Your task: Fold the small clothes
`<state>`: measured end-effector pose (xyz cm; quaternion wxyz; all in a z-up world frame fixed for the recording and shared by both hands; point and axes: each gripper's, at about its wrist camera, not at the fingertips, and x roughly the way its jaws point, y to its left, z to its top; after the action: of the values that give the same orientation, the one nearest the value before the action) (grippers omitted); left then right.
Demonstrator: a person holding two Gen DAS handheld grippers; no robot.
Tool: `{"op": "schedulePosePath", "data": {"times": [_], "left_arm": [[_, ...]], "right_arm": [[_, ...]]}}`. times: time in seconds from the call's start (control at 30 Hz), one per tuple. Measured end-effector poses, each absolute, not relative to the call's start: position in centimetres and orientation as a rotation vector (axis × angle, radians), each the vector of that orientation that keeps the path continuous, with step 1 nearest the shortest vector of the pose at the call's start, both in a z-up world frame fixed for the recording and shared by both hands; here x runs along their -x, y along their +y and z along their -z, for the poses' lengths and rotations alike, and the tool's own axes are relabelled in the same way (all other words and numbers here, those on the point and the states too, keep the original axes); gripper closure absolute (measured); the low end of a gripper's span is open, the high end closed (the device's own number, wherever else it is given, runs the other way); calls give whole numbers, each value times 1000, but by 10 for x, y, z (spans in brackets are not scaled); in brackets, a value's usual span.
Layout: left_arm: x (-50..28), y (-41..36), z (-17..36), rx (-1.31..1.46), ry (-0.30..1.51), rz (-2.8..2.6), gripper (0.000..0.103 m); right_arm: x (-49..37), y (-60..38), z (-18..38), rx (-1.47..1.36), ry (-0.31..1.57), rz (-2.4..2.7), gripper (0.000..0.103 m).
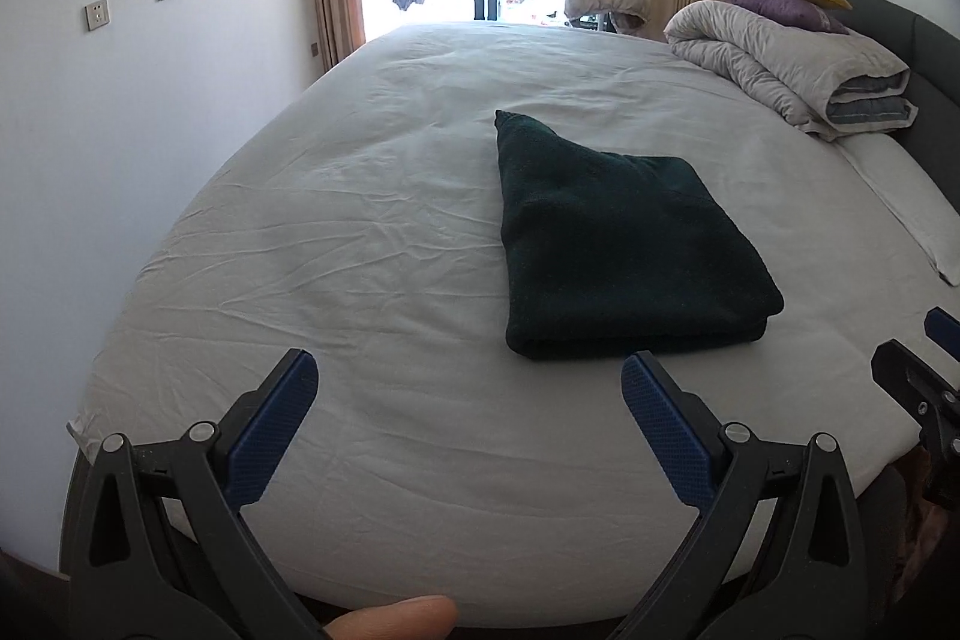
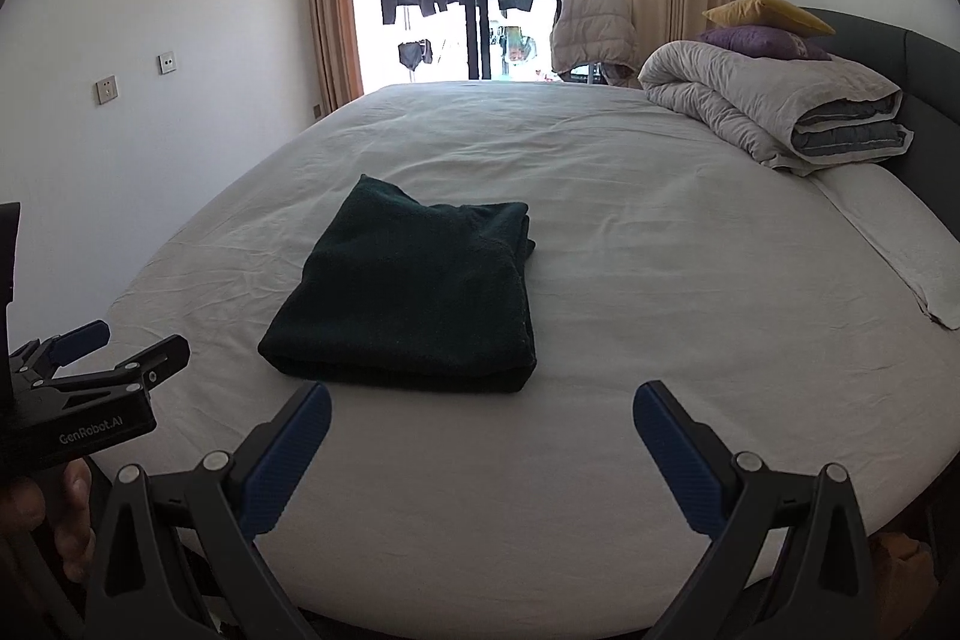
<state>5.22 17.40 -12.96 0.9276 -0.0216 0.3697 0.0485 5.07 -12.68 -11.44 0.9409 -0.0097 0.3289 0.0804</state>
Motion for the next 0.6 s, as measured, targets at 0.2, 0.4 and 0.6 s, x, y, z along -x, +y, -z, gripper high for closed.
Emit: {"op": "schedulePosePath", "data": {"times": [0.2, 0.4, 0.6], "left_arm": [[-54, 173, 132, 44, 764, -100, 0], [-55, 173, 133, 50, 772, -101, 0], [-56, 171, 135, 47, 777, -100, 0]], "right_arm": [[-51, -124, 117, 25, 683, -170, 0], [-52, -124, 116, 25, 690, -175, 0], [-52, -123, 118, 25, 697, -179, 0]]}}
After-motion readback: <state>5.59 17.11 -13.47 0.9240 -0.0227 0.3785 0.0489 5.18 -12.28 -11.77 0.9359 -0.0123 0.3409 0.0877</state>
